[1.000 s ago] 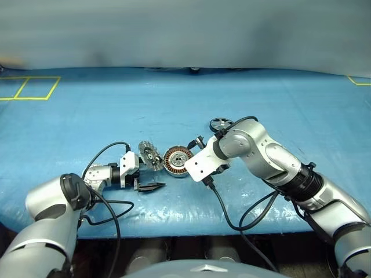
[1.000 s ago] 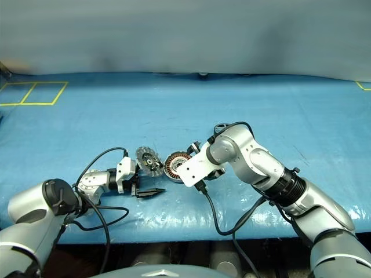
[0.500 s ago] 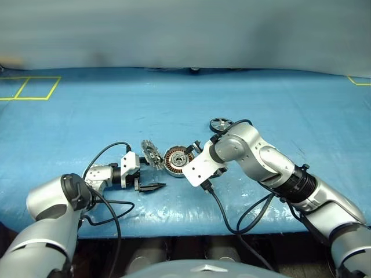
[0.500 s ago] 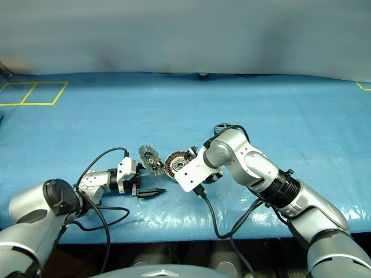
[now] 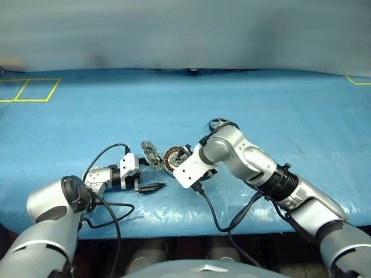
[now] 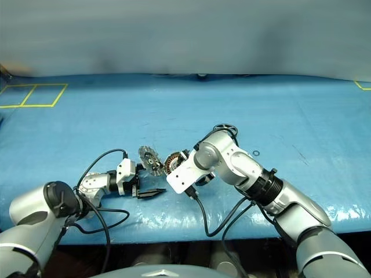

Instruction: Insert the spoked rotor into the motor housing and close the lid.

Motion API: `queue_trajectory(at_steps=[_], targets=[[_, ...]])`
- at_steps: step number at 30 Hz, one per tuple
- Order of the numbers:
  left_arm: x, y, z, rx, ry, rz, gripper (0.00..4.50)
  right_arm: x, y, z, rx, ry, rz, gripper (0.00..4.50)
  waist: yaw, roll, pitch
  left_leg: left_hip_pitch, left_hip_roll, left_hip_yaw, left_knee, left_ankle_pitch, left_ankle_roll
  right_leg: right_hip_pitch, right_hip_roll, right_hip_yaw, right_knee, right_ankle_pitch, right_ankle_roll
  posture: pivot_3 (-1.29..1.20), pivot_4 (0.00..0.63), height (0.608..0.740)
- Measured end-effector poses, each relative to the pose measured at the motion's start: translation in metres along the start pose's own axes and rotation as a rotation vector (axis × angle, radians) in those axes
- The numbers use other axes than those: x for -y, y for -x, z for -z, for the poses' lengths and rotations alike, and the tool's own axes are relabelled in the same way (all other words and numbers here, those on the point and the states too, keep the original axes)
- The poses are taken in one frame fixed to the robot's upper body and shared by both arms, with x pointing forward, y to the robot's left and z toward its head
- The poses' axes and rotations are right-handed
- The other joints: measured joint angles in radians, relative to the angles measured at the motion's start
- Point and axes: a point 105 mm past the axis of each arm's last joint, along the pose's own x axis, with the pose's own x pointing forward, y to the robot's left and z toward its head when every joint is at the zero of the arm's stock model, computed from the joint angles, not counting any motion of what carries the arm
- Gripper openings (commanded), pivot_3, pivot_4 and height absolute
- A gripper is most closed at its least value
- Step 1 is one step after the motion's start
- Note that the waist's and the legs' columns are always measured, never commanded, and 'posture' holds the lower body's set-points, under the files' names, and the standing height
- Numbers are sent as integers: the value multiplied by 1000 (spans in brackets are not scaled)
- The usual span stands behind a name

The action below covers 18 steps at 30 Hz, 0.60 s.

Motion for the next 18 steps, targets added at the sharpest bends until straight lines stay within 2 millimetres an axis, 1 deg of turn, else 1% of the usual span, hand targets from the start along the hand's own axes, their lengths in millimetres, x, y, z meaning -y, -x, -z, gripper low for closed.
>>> queue_trajectory(at_steps=[2,5,8,10,11,13,14,15,18], targets=[[0,0,0,0,0,-1,4453,-3,-3,2,-1,-1,-21,4500,-1,1,-1,0,0,0,0,0,0,0,0,0,0,0,0,0,150,740],[1,0,1,-1,3,-6,4500,-4,-5,0,10,0,-30,3981,-1,3,-3,0,0,0,-1,0,0,0,0,0,0,0,0,0,150,740],[1,0,2,0,5,-12,4500,-2,-6,-1,19,4,-23,3056,-1,3,-5,1,0,0,-1,0,0,0,0,0,0,0,0,0,150,740],[2,-1,2,2,7,-13,4500,0,-7,2,17,-6,-9,3056,0,3,-7,1,0,0,-1,-1,-1,1,0,0,0,0,0,0,150,740],[2,-2,2,3,7,-14,4500,-1,-8,3,17,-11,-12,2822,1,2,-8,1,0,0,-1,-1,-1,1,0,0,0,0,0,0,150,740],[2,-2,3,4,7,-15,4500,-1,-8,3,21,-19,-12,2529,1,3,-9,1,0,0,-1,-1,-1,1,0,0,0,0,0,0,150,740],[2,-2,3,4,8,-15,4500,-1,-7,3,22,-24,-10,2228,1,3,-9,1,0,0,-1,-1,-1,1,0,0,0,0,0,0,150,740],[2,-2,3,3,8,-15,4500,-2,-7,4,26,-34,-7,2059,1,2,-10,1,0,0,-1,-1,-1,1,0,0,0,0,0,0,150,740],[3,-2,3,5,9,-15,4500,-6,-7,6,36,-73,16,2059,2,2,-12,1,0,0,-1,-1,-1,1,0,0,-1,0,0,0,150,740]])
